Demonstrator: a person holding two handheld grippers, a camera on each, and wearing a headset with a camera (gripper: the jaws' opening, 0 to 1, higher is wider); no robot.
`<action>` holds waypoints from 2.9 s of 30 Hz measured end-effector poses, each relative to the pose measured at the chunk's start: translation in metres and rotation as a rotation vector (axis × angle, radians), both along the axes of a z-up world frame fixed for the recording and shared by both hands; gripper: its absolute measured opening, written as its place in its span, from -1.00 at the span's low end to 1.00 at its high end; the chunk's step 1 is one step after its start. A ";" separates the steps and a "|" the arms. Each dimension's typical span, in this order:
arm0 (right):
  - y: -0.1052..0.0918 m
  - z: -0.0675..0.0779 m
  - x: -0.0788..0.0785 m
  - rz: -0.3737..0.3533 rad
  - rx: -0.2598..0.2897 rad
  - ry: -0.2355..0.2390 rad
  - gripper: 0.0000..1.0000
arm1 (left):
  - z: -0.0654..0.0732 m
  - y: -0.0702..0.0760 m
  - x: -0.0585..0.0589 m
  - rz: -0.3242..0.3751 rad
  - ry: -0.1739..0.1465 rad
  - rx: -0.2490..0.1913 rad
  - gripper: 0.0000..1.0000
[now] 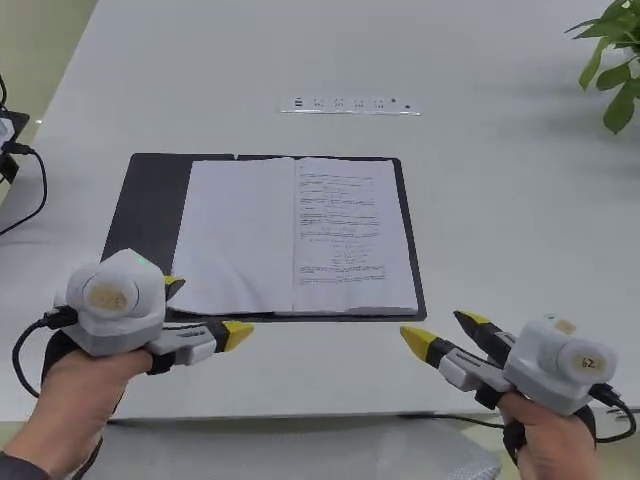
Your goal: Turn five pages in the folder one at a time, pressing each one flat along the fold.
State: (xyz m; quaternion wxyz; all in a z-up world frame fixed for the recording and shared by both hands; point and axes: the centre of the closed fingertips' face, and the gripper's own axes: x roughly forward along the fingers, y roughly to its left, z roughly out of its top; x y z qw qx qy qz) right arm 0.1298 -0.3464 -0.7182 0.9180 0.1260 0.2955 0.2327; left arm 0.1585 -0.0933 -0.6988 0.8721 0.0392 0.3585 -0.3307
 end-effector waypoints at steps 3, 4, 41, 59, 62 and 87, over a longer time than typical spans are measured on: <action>0.000 -0.001 0.000 -0.003 0.008 0.005 0.20 | 0.003 -0.010 0.008 -0.044 -0.003 -0.002 0.38; 0.000 -0.001 0.000 -0.007 0.013 0.007 0.20 | 0.004 -0.015 0.010 -0.060 -0.005 -0.003 0.38; -0.010 -0.013 0.001 0.007 0.087 0.072 0.15 | -0.037 -0.184 0.058 -0.352 0.009 0.044 0.24; -0.014 -0.018 0.002 0.000 0.125 0.097 0.10 | -0.061 -0.224 0.072 -0.372 -0.002 0.097 0.32; -0.013 -0.021 -0.001 0.014 0.118 0.108 0.08 | -0.068 -0.230 0.071 -0.381 -0.011 0.122 0.34; -0.003 -0.013 0.051 -0.013 0.186 0.058 -0.03 | -0.082 -0.220 0.078 -0.352 -0.019 0.084 0.06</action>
